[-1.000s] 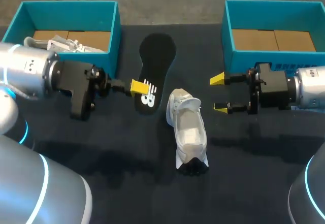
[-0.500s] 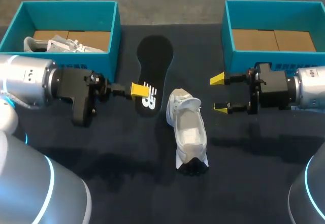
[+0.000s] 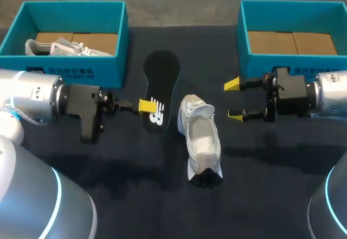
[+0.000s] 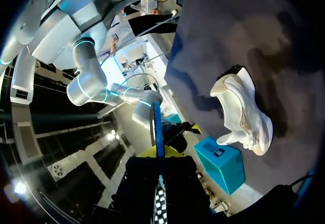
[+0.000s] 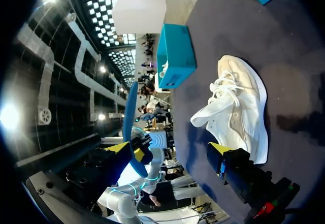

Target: Take the shoe out of the shoebox, open the shoe tongue, remove and reinsert the insole, then place the shoe into the shoebox

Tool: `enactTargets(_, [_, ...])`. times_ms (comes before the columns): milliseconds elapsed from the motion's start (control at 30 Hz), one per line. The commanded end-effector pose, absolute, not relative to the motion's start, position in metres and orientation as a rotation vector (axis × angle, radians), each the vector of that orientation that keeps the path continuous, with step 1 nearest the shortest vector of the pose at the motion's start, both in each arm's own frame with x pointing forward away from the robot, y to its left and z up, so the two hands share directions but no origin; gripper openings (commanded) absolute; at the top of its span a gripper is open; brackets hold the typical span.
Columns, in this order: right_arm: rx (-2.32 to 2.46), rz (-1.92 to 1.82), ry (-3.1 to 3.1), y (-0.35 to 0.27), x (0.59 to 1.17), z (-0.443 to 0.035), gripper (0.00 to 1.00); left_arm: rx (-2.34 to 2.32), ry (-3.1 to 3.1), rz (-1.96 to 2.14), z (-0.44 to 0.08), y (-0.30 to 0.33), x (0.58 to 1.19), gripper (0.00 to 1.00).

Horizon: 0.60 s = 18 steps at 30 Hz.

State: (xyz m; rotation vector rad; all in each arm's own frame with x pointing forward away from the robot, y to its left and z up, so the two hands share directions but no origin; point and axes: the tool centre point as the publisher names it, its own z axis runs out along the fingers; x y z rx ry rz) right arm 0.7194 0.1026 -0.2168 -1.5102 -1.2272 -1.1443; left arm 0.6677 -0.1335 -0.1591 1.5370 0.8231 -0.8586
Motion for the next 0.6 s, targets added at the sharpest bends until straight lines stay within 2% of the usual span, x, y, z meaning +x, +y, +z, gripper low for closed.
enactTargets(33, [-1.512,-1.144,-1.228,0.104,0.719,-0.217,1.00,1.569,0.772,-0.846,-0.172,-0.135,0.675,0.00])
enactTargets(600, [-1.512,-1.144,-1.228,0.104,0.719,-0.217,1.00,1.646,0.641,-0.727,-0.183,-0.151,0.697,0.00])
